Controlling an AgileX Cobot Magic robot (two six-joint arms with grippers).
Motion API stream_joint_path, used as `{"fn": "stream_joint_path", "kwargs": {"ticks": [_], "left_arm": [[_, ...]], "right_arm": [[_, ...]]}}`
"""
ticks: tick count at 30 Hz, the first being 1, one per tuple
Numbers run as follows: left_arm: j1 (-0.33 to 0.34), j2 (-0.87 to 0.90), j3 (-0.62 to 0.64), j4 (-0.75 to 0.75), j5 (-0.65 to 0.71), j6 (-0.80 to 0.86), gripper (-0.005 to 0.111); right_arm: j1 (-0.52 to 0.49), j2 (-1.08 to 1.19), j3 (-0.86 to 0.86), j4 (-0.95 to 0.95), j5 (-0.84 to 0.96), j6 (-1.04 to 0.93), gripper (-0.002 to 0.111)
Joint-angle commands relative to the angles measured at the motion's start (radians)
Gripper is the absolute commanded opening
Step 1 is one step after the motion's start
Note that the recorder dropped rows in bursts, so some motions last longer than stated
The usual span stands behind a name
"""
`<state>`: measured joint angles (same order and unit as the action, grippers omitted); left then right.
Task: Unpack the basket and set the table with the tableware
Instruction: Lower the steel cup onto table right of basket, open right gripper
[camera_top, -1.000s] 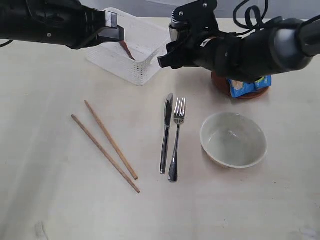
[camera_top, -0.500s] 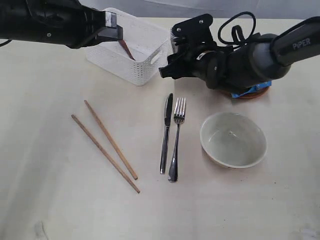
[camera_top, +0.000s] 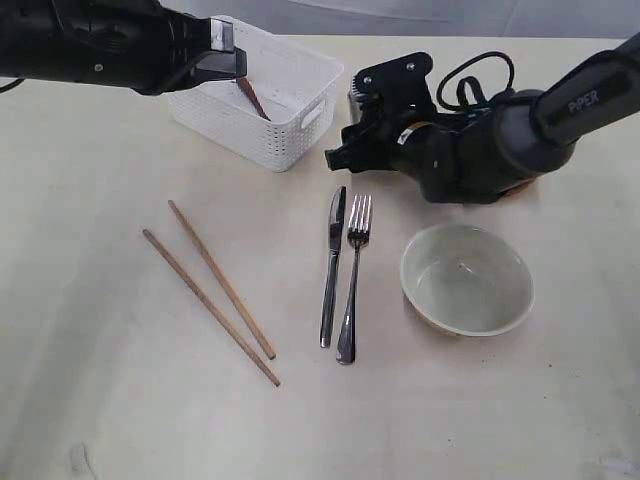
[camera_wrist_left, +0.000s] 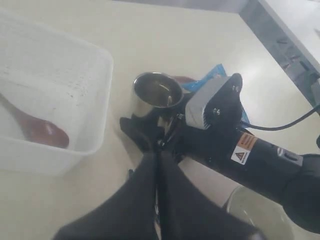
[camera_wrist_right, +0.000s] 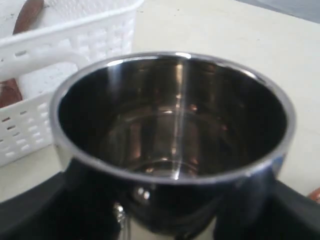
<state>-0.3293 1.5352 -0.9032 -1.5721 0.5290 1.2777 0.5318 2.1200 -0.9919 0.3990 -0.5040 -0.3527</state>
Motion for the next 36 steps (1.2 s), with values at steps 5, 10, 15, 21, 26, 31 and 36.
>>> {"fn": "stream_joint_path", "kwargs": {"ticks": [5, 10, 15, 21, 26, 31, 36], "left_arm": [[-0.006, 0.003, 0.001, -0.008, 0.004, 0.009, 0.000], [-0.006, 0.003, 0.001, -0.007, 0.004, 0.009, 0.000], [-0.006, 0.003, 0.001, -0.007, 0.004, 0.009, 0.000], [-0.006, 0.003, 0.001, -0.007, 0.004, 0.009, 0.000], [-0.006, 0.003, 0.001, -0.007, 0.004, 0.011, 0.000], [-0.006, 0.003, 0.001, -0.007, 0.004, 0.011, 0.000], [-0.006, 0.003, 0.001, -0.007, 0.004, 0.013, 0.000]], "right_arm": [[-0.008, 0.013, 0.003, -0.060, -0.044, 0.017, 0.000], [-0.017, 0.047, 0.003, -0.060, -0.040, 0.017, 0.000], [-0.017, 0.047, 0.000, -0.066, -0.044, 0.017, 0.000], [-0.017, 0.047, -0.020, -0.068, -0.048, 0.098, 0.012], [-0.015, 0.047, -0.020, -0.068, -0.055, 0.106, 0.040], [-0.015, 0.047, -0.020, -0.068, -0.010, 0.104, 0.060], [-0.015, 0.047, -0.020, -0.068, -0.006, 0.102, 0.076]]}}
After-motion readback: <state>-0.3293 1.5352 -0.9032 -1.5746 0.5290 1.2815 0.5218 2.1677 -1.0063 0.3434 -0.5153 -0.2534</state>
